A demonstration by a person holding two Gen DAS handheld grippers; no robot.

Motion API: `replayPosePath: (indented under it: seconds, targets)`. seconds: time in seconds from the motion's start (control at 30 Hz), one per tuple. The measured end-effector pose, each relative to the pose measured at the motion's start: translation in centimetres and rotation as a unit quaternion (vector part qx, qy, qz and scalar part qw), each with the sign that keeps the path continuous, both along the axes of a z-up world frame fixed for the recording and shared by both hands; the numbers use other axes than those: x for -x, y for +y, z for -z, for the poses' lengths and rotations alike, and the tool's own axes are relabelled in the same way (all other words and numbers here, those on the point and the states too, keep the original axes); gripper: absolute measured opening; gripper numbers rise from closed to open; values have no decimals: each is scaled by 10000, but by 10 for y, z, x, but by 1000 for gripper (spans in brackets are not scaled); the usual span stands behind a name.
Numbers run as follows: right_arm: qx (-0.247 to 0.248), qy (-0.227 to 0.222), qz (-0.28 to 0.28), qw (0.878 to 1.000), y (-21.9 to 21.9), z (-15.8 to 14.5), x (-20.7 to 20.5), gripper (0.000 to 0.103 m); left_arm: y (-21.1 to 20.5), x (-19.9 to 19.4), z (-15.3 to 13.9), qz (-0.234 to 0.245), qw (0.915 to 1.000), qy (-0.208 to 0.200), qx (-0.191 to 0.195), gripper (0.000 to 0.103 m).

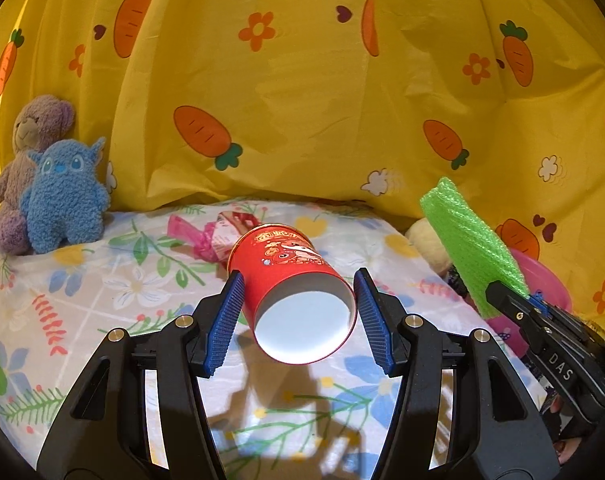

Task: Collect trash
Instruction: 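Carry the red cup and green sleeve over the pink bucket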

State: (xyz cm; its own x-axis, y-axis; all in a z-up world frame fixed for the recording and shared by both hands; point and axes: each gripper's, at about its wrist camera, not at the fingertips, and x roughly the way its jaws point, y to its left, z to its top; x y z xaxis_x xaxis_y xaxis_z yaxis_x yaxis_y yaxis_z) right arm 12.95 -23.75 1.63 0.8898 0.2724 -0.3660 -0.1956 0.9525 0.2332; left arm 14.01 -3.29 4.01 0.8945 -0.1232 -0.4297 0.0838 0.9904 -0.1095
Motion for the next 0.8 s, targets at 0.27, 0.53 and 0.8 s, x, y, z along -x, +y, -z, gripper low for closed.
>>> replayPosePath:
  seconds: [0.27, 0.53, 0.8]
  targets:
    - [-23, -71, 546, 9985, -45, -3, 7, 16, -60, -3, -13, 766, 9969, -171, 21, 56]
    - [-33, -206, 1551, 9877, -118, -12, 16, 16, -139, -17, -20, 1781, 9836, -260, 112, 55]
    - [-51, -110, 2250, 9743, -176, -9, 15, 16, -218, -37, -6, 2666, 9637, -46, 119, 55]
